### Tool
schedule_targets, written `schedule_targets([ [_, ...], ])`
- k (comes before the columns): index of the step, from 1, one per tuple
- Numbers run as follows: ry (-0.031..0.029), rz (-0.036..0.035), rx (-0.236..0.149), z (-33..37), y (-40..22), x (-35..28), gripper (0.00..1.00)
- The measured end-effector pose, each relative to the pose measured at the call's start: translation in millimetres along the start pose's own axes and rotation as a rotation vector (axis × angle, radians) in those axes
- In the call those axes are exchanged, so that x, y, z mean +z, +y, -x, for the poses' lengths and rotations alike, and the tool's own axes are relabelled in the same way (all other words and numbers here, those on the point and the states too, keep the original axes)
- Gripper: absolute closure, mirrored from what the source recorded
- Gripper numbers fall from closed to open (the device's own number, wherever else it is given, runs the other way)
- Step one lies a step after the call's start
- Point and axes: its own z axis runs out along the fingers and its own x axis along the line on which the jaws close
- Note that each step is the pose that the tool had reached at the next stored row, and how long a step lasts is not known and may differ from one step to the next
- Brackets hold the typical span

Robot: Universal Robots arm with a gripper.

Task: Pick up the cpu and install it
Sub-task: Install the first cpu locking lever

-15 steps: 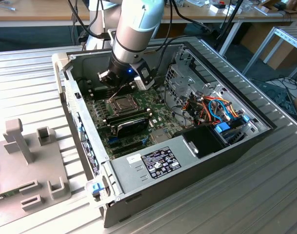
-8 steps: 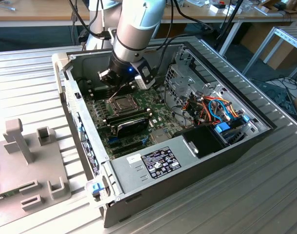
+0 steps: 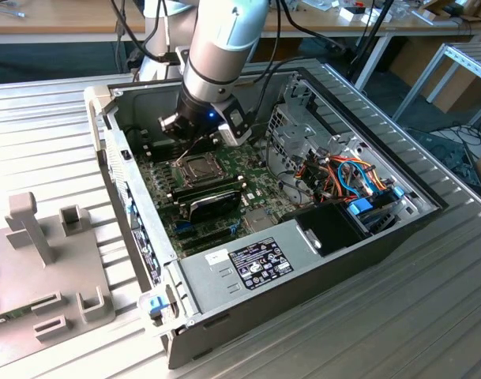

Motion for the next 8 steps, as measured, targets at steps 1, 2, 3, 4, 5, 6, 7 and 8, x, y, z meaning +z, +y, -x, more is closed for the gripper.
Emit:
schedule_targets([
  [1, 0.0000, 0.0000, 0.000, 0.0, -0.3, 1.0, 0.89],
  [2, 0.0000, -0.0001, 0.000, 0.0, -0.5, 1.8, 0.89],
  [3, 0.0000, 0.0000, 0.000, 0.0, -0.8, 2.6, 0.89],
  [4, 0.0001, 0.0000, 0.000, 0.0, -1.0, 3.3, 0.89],
  [5, 0.0000, 0.0001, 0.000, 0.0, -1.2, 4.0, 0.89],
  [6, 0.0000, -0.0001, 0.000, 0.0, -1.4, 4.7, 0.89],
  [7, 0.0000, 0.0000, 0.000, 0.1, -1.5, 5.0, 0.89],
  [8, 0.0001, 0.0000, 0.000, 0.4, -1.7, 5.7, 0.89],
])
